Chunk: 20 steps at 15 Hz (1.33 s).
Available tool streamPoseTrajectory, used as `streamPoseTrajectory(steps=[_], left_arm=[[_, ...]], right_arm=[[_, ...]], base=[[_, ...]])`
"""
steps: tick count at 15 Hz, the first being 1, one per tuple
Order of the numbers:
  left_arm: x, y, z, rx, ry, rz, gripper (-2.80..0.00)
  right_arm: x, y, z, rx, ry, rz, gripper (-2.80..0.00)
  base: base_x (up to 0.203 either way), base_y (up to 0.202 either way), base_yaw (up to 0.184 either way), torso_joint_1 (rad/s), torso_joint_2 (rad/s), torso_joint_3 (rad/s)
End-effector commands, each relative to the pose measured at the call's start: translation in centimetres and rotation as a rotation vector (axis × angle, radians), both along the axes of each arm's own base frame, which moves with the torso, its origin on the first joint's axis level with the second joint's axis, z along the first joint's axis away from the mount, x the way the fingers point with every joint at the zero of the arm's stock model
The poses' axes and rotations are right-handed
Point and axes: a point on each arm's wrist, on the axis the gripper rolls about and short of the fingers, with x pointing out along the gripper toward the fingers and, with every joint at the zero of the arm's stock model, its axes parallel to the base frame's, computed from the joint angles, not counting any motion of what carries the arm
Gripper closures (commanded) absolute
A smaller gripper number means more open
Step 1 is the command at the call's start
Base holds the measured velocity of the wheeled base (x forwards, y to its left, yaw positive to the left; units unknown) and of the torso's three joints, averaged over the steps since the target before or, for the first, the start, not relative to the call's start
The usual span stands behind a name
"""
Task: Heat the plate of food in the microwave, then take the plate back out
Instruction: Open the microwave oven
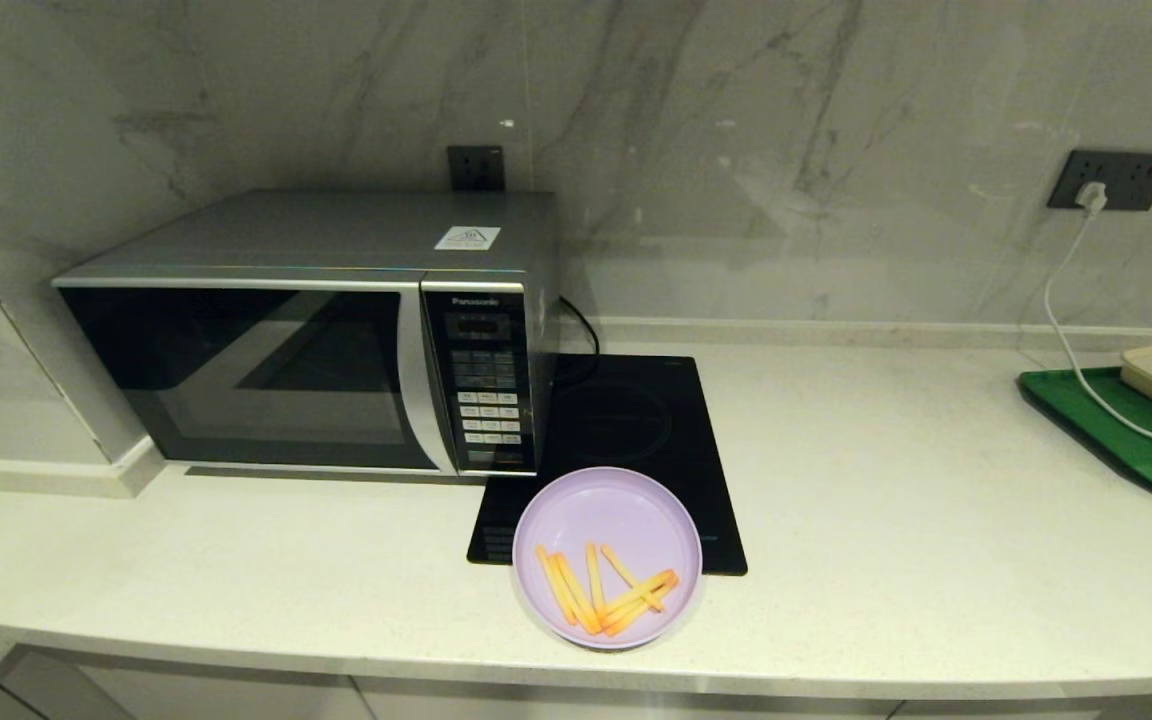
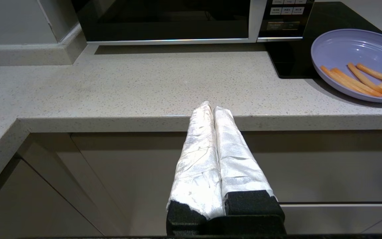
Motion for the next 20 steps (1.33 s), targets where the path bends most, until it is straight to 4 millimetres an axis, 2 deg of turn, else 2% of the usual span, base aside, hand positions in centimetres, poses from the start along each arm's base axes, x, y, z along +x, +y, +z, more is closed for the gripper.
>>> streamPoseTrajectory(steps=[1,5,7,10,12,14,17,18,20], left_arm=[[0.0,0.0,0.0,-0.002,-0.001,0.007,0.0],[-0.2,0.0,0.6,-0.025,-0.02,0.01,0.0],[-1.3,0.0,3.9,-0.028,-0.082,0.002,0.0],[-3.0,-0.1,10.0,-0.046,-0.095,-0.056,0.0],[-1.9,-0.1,13.1,-0.1,-0.001,-0.149,0.0],[-0.1,-0.1,15.3,-0.148,0.109,-0.289,0.0],[2.6,-0.6,17.2,-0.24,0.244,-0.523,0.0],[3.4,-0.9,17.6,-0.266,0.26,-0.561,0.0],[3.6,-1.0,17.7,-0.282,0.259,-0.571,0.0]], right_arm=[[0.0,0.0,0.0,0.002,-0.001,0.001,0.0],[0.0,0.0,0.0,0.002,-0.002,0.001,0.0],[0.0,0.0,0.0,0.002,-0.002,0.001,0.0],[0.0,0.0,0.0,0.002,-0.002,0.001,0.0],[0.0,0.0,0.0,0.002,-0.002,0.001,0.0],[0.0,0.0,0.0,0.002,-0.002,0.001,0.0],[0.0,0.0,0.0,0.002,-0.002,0.001,0.0],[0.0,0.0,0.0,0.002,-0.002,0.001,0.0],[0.0,0.0,0.0,0.002,-0.002,0.001,0.0]], base=[[0.0,0.0,0.0,0.0,0.0,0.0],[0.0,0.0,0.0,0.0,0.0,0.0],[0.0,0.0,0.0,0.0,0.0,0.0],[0.0,0.0,0.0,0.0,0.0,0.0],[0.0,0.0,0.0,0.0,0.0,0.0],[0.0,0.0,0.0,0.0,0.0,0.0],[0.0,0.0,0.0,0.0,0.0,0.0],[0.0,0.0,0.0,0.0,0.0,0.0],[0.0,0.0,0.0,0.0,0.0,0.0]])
